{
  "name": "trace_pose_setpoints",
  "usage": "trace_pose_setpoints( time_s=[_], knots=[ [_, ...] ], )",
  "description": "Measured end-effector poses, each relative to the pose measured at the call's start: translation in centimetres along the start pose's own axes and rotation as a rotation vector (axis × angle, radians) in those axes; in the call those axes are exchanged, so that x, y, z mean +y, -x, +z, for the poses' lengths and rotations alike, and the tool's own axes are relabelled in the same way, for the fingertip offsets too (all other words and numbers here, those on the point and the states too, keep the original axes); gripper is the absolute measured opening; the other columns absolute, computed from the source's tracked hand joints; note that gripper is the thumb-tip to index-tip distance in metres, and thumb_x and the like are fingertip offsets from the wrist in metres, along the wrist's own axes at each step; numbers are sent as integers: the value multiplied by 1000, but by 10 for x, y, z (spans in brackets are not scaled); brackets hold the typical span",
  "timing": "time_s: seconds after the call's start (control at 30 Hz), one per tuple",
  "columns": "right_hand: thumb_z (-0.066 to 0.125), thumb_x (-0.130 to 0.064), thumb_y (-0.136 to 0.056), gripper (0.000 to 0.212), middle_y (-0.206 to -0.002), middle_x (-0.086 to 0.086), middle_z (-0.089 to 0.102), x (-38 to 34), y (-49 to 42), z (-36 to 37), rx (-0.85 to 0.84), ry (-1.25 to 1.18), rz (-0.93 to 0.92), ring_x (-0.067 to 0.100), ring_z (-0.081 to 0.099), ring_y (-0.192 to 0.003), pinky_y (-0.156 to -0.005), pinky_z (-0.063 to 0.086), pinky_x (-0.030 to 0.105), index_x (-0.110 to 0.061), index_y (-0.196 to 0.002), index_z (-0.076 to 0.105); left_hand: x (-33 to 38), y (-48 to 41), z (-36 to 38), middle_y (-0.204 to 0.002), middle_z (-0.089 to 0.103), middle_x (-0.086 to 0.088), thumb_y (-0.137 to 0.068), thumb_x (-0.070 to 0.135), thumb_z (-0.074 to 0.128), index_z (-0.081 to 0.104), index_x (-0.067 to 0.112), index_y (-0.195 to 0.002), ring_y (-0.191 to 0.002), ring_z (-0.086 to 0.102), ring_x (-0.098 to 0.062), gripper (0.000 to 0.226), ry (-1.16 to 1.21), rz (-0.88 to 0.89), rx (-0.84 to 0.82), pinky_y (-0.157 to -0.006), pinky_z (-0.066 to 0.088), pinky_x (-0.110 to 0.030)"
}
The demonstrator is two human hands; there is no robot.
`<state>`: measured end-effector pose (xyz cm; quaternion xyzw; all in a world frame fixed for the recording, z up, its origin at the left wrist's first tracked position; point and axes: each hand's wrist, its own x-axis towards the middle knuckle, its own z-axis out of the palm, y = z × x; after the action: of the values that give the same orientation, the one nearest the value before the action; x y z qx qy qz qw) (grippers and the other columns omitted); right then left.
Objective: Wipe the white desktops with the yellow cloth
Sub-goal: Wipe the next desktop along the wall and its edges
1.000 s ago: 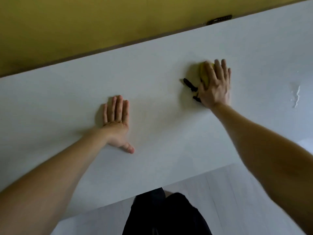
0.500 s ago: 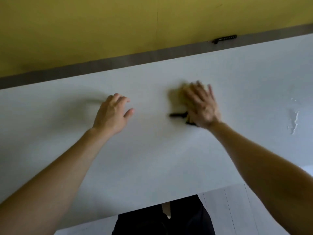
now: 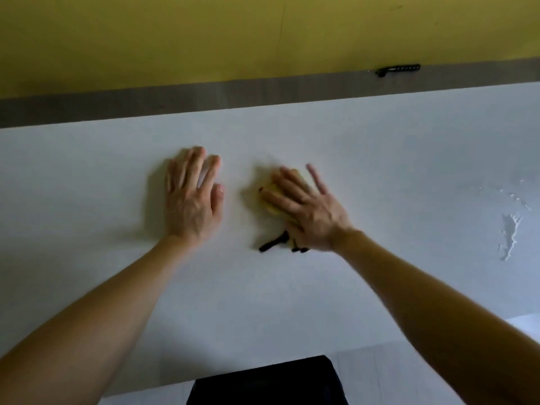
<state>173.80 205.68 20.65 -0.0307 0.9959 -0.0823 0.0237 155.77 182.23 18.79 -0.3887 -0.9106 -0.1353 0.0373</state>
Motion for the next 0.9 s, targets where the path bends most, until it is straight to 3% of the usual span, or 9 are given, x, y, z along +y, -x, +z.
trace_pose_setpoints(
  time_s=[0.1,0.2,0.27,0.4,0.5,0.6,0.8,0.83,0.9],
  knots=[
    [57,-37,-103,70,-175,12,33,82,14,-15,164,1,546,34,17,-167,-131,8,69,-29,-169,36,-1,0,1,-175,33,-10,-111,37,45,46,21,-164,-165,24,-31,55,6,4,7,-130,22,-60],
    [46,-39,-97,74,-174,19,32,85,-4,-13,256,-56,997,39,17,-166,-132,11,64,-21,-167,38,-1,0,2,-175,34,-11,-111,36,44,47,19,-163,-165,24,-32,55,10,-5,26,-130,22,-59],
    [52,-36,-91,76,-171,26,35,38,-29,-2,312,-101,951,46,22,-163,-132,13,65,-14,-164,45,-1,0,1,-175,33,-12,-112,34,44,47,18,-163,-165,24,-32,54,32,1,28,-130,22,-61],
    [58,-36,-101,68,-172,23,35,-69,-66,5,159,-184,296,42,17,-166,-134,11,61,-17,-165,44,-3,1,1,-174,34,-13,-112,24,45,47,17,-164,-164,27,-33,52,34,17,68,-128,25,-63],
    [57,-41,-106,64,-173,18,36,-46,-61,1,124,-146,112,36,17,-167,-135,14,58,-24,-167,43,-2,1,1,-174,35,-13,-111,24,46,46,17,-164,-164,26,-33,53,30,18,62,-128,25,-63],
    [57,-38,-105,64,-172,16,38,26,-27,-7,176,-136,354,37,20,-166,-133,16,60,-26,-166,44,-2,-1,1,-175,33,-13,-110,27,44,45,18,-165,-165,24,-32,55,32,10,30,-129,23,-63],
    [46,-45,-95,79,-177,17,25,74,-35,-18,312,-135,1359,35,9,-167,-135,5,57,-25,-170,31,-3,1,3,-174,34,-13,-110,26,45,47,17,-164,-165,25,-33,54,52,5,37,-129,22,-63],
    [44,-46,-96,79,-177,19,22,53,-55,-17,303,-127,1366,37,8,-167,-135,2,56,-23,-171,29,-3,2,3,-174,34,-13,-110,25,46,47,17,-163,-165,25,-33,54,51,9,35,-129,22,-63],
    [45,-43,-99,76,-177,23,23,1,-95,-12,285,-146,1072,39,9,-167,-136,0,56,-21,-170,32,-3,2,3,-174,35,-13,-110,25,46,47,16,-163,-164,26,-33,54,41,15,37,-129,23,-63]
  ],
)
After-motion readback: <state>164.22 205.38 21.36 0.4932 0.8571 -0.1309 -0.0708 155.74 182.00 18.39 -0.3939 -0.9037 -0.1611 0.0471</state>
